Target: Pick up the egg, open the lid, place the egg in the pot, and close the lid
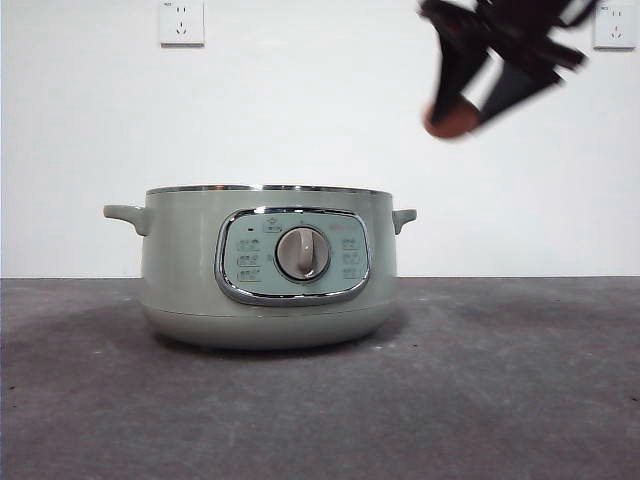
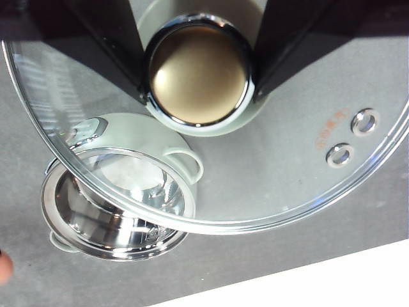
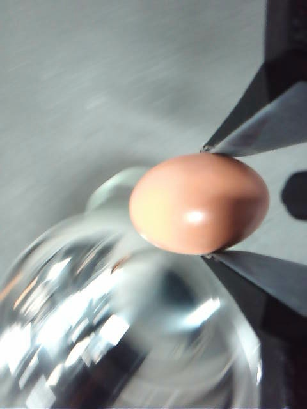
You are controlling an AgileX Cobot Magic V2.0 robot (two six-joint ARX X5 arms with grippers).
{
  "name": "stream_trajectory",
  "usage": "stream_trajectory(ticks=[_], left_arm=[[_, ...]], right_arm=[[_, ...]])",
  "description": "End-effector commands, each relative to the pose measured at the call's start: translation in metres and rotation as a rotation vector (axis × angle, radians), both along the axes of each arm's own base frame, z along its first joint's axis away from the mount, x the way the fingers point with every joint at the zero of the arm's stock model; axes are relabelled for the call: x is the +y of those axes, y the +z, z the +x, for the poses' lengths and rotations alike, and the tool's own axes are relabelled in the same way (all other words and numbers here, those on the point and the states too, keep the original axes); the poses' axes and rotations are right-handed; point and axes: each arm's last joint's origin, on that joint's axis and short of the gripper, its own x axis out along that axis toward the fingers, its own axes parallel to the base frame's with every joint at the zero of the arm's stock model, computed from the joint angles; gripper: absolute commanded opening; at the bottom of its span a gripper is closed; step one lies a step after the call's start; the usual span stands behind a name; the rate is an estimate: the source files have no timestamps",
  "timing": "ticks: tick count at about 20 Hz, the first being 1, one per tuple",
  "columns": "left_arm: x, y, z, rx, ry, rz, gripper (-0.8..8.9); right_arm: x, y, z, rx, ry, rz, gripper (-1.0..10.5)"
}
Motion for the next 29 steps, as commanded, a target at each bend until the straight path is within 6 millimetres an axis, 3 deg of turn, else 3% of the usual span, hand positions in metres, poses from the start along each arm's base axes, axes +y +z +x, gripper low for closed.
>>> stream_trajectory(ticks=[1, 4, 6, 9, 12, 16, 19, 29], left_arm=[[0.0, 0.006, -0.003, -0.065, -0.001, -0.009, -0.08], [-0.001, 0.007, -0.003, -0.064, -0.021, -0.022, -0.09], [-0.001, 0.007, -0.003, -0.063, -0.048, -0.039, -0.08], [-0.001, 0.007, -0.003, -0.063, -0.048, -0.039, -0.08], [-0.001, 0.007, -0.003, -0.062, -0.048, -0.039, -0.09], [-0.002, 0.007, -0.003, -0.062, -0.051, -0.039, -0.09], [-0.002, 0.007, -0.003, -0.062, -0.05, -0.039, -0.09], [-0.002, 0.007, -0.004, -0.06, -0.068, -0.053, -0.08]], right_arm=[[0.027, 0.017, 0.009, -0.044, 0.06, 0.032, -0.1], [0.065, 0.027, 0.025, -0.051, 0.131, 0.038, -0.1], [0.091, 0.023, 0.04, -0.032, 0.169, 0.025, -0.1], [0.126, 0.003, 0.062, 0.019, 0.216, -0.017, -0.1], [0.149, -0.029, 0.081, 0.084, 0.236, -0.064, -0.1], [0.163, -0.075, 0.096, 0.179, 0.239, -0.12, -0.1], [0.166, -0.097, 0.099, 0.233, 0.246, -0.157, -0.1], [0.163, -0.116, 0.096, 0.322, 0.266, -0.249, -0.1]])
